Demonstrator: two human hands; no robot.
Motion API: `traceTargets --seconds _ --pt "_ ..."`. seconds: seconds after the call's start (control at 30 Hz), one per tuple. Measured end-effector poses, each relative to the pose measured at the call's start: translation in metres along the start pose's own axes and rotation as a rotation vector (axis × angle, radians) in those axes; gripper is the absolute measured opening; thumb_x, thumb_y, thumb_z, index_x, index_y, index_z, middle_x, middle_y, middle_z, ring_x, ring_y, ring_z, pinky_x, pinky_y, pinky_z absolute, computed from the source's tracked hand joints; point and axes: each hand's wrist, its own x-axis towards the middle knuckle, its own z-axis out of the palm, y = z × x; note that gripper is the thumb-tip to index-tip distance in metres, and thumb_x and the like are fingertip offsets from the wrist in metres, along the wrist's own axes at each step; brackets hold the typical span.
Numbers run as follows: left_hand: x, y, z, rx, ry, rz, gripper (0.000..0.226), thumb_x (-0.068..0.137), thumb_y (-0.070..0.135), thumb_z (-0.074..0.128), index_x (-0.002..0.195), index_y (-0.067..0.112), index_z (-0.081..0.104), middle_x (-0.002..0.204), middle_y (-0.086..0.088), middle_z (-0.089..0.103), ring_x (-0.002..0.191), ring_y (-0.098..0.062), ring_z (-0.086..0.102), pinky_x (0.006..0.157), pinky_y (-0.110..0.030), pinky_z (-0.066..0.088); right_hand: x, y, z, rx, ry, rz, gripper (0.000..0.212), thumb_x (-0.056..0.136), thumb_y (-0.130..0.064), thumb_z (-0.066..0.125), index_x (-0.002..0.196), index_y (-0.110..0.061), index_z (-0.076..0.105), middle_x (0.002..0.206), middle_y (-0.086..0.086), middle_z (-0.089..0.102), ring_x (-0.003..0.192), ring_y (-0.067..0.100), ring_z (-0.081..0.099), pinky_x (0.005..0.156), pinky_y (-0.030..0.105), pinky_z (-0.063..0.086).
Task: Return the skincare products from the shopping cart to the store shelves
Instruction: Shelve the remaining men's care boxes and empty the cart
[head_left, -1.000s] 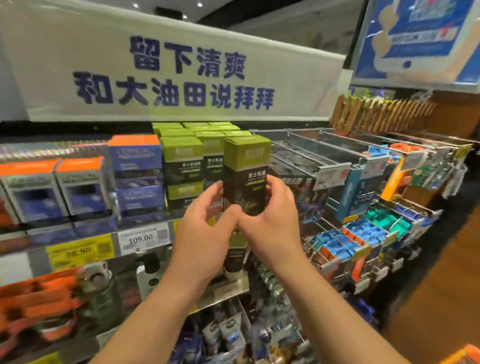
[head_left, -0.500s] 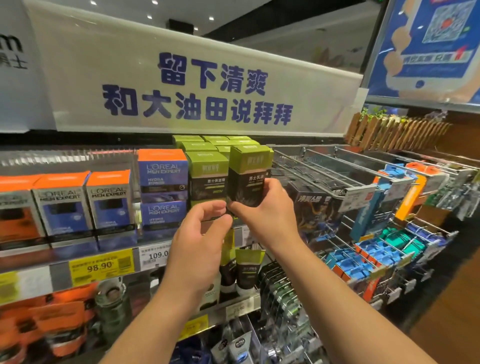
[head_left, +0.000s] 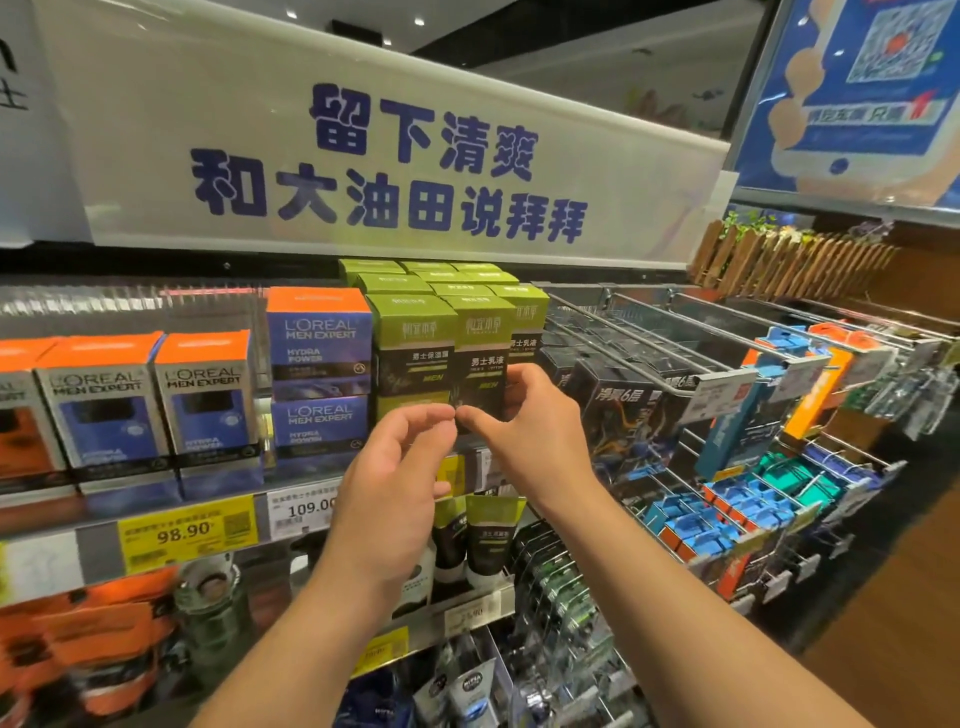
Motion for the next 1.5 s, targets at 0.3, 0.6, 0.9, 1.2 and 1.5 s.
traceTargets --seconds 0.3,0.6,0.9,1.2,1.5 --pt "-0.010 -0.006 0.018 -0.081 -0.085 -0.032 0.026 0.105 0.040 0.048 0.115 0.036 0.073 0.111 0.011 0.074 0.107 -0.009 0.068 0.095 -0.046 0.057 -0.044 0.017 -0.019 0.068 0.106 -0.036 0.040 0.095 -0.043 0.068 0.131 -0.030 0.055 0.117 -0.016 0.060 0.109 -0.002 0.054 0.104 0.035 0.048" --pt "-0.053 -0.049 0.104 -0.054 -0.411 -0.237 0.039 0.086 0.055 0.052 0.111 0.036 0.076 0.113 0.003 0.076 0.103 -0.018 0.071 0.092 -0.046 0.056 -0.148 0.112 -0.089 0.040 0.155 0.183 0.037 0.099 -0.035 0.064 0.135 -0.027 0.062 0.128 -0.016 0.066 0.118 -0.005 0.058 0.098 0.015 0.044" --pt "-0.129 -0.117 0.227 0.101 -0.794 -0.527 0.036 0.082 0.058 0.064 0.108 0.033 0.071 0.117 0.005 0.073 0.100 -0.018 0.061 0.090 -0.042 0.049 -0.292 0.243 -0.169 -0.061 0.257 0.707 0.045 0.096 -0.035 0.071 0.140 -0.028 0.063 0.127 -0.007 0.069 0.100 0.002 0.065 0.098 0.023 0.045" --pt "-0.212 -0.222 0.310 0.311 -0.963 -0.795 0.046 0.082 0.065 0.057 0.107 0.029 0.071 0.110 0.007 0.072 0.087 -0.013 0.059 0.083 -0.038 0.048 -0.440 0.366 -0.183 0.012 0.178 1.168 0.054 0.100 -0.043 0.063 0.149 -0.023 0.052 0.146 0.003 0.060 0.132 0.022 0.057 0.090 0.014 0.034" --pt "-0.246 -0.323 0.318 0.554 -0.943 -0.865 0.025 0.099 0.040 0.058 0.110 0.024 0.074 0.110 0.008 0.076 0.088 -0.014 0.061 0.080 -0.036 0.051 -0.504 0.493 -0.088 0.194 -0.119 1.385 0.053 0.100 -0.022 0.063 0.147 -0.003 0.048 0.139 0.017 0.062 0.121 0.031 0.063 0.087 0.023 0.044"
